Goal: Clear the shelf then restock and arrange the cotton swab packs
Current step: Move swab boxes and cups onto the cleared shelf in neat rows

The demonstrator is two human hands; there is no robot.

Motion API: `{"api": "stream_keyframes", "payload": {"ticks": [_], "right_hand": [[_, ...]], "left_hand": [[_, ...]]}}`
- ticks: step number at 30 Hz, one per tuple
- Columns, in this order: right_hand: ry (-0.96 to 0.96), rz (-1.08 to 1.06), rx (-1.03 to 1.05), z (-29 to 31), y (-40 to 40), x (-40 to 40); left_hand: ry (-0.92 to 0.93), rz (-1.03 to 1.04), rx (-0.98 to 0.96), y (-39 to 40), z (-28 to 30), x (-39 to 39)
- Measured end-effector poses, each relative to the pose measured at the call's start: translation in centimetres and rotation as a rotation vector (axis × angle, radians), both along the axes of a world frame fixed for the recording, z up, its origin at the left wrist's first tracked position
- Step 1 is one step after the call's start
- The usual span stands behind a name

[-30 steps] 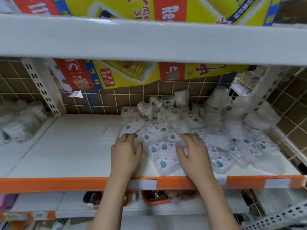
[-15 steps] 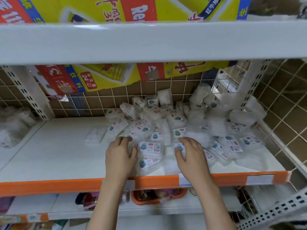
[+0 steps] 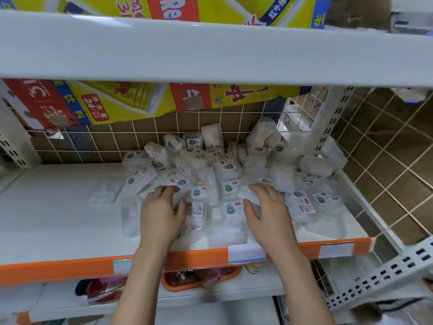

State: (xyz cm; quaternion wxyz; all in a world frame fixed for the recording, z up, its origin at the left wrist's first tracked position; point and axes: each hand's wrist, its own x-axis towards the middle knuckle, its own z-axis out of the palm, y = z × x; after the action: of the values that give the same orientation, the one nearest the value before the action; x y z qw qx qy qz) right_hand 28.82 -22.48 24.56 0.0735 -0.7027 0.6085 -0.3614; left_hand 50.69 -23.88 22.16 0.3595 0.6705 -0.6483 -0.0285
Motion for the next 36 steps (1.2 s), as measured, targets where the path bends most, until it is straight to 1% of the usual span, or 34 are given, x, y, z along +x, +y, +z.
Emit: {"api": "stream_keyframes", "payload": {"ticks": [4,8,12,15,17,19,24,28,32,36], "right_hand": [[0.027,-0.004,-0.014,0.1,-0.7,-3.4],[0.028,-0.014,-0.027,-0.2,-1.4,-7.3],[0.03,-0.029,-0.036,-0.9,-2.9,-10.5],[0.034,-0.032,-0.077,-1.1,-4.5,-11.8],[0.043,-0.019,-0.076,-1.1,-6.0,-12.1],[0.047,0.003,-0.022,-0.9,-8.4,-12.3],[0.19,0.026,0.02,1.1,-14.9,-11.9],[0.158,0.027,0.092,3.0,-19.0,-11.3],[0.222,0.058,0.177,3.6,-21.3,-10.9],[0.271,0.07,0.206,3.1,-22.0,-11.1]], "left_hand": [[0.036,-0.008,-0.045,-0.9,1.1,-3.2],[0.03,-0.032,-0.058,-2.0,1.8,-7.4],[-0.038,-0.071,-0.04,-2.7,1.5,-11.3],[-0.099,-0.05,-0.027,-3.0,1.4,-12.9],[-0.09,-0.036,-0.03,-3.1,1.3,-13.0],[-0.073,-0.012,-0.033,-2.9,1.3,-12.6],[-0.023,0.052,-0.084,-2.0,1.2,-11.3],[-0.023,0.098,-0.111,-1.3,1.1,-10.6],[-0.049,0.111,-0.125,-1.1,1.2,-10.8],[-0.047,0.085,-0.096,-1.5,1.6,-11.5]]}}
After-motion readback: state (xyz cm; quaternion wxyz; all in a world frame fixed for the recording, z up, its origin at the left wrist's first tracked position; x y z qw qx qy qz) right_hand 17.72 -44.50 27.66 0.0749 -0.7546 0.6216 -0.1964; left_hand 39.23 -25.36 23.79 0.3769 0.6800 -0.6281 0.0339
